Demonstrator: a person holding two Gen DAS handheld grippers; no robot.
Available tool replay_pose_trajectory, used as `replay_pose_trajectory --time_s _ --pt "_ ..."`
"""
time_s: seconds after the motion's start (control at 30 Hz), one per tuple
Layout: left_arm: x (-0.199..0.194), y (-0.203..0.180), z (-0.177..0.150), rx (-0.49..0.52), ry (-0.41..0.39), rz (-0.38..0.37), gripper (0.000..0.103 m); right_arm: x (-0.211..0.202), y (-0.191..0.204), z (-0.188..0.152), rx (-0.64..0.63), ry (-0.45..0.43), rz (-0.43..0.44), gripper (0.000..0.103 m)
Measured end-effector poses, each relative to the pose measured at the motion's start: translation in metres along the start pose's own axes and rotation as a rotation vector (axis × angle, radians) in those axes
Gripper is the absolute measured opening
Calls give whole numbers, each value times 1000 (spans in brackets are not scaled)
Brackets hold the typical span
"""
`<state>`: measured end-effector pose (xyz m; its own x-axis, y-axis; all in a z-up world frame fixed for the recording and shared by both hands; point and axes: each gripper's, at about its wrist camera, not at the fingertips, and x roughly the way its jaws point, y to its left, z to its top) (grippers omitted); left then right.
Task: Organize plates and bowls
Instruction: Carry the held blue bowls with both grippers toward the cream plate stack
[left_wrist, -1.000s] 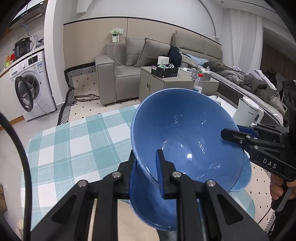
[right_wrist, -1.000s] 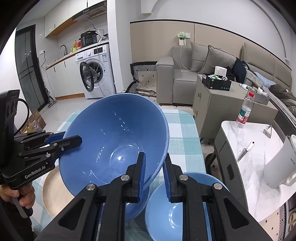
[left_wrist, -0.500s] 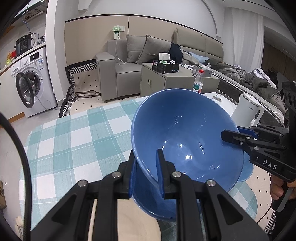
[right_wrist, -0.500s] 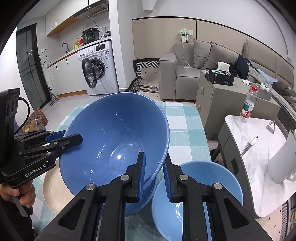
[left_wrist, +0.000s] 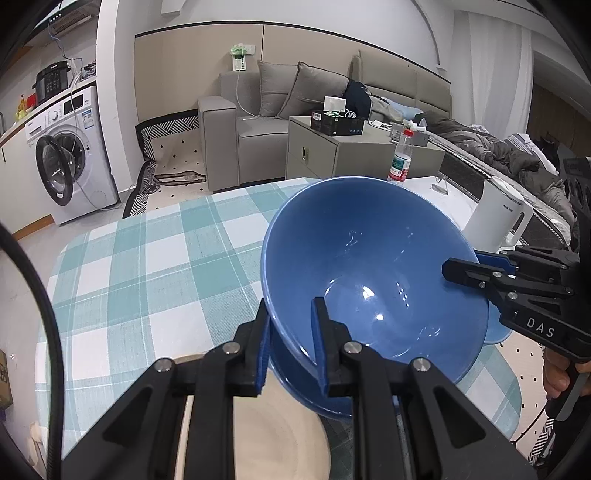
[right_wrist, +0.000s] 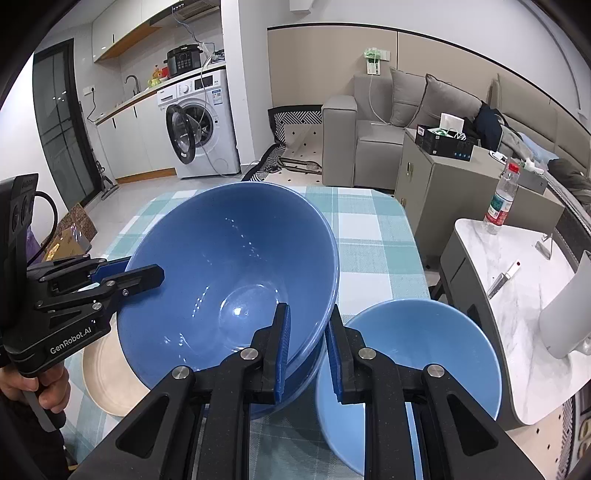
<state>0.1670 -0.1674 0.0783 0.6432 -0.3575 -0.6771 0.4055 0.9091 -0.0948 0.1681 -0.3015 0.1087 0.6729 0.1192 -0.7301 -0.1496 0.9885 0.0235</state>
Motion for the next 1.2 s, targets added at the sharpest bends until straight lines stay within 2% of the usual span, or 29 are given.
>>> replay_pose_trajectory --time_s 0.67,1.2 --pt "9 4 -18 1 34 11 18 21 7 -11 -14 44 -8 19" --pt "19 4 -26 19 63 35 18 32 13 -20 -43 69 -46 19"
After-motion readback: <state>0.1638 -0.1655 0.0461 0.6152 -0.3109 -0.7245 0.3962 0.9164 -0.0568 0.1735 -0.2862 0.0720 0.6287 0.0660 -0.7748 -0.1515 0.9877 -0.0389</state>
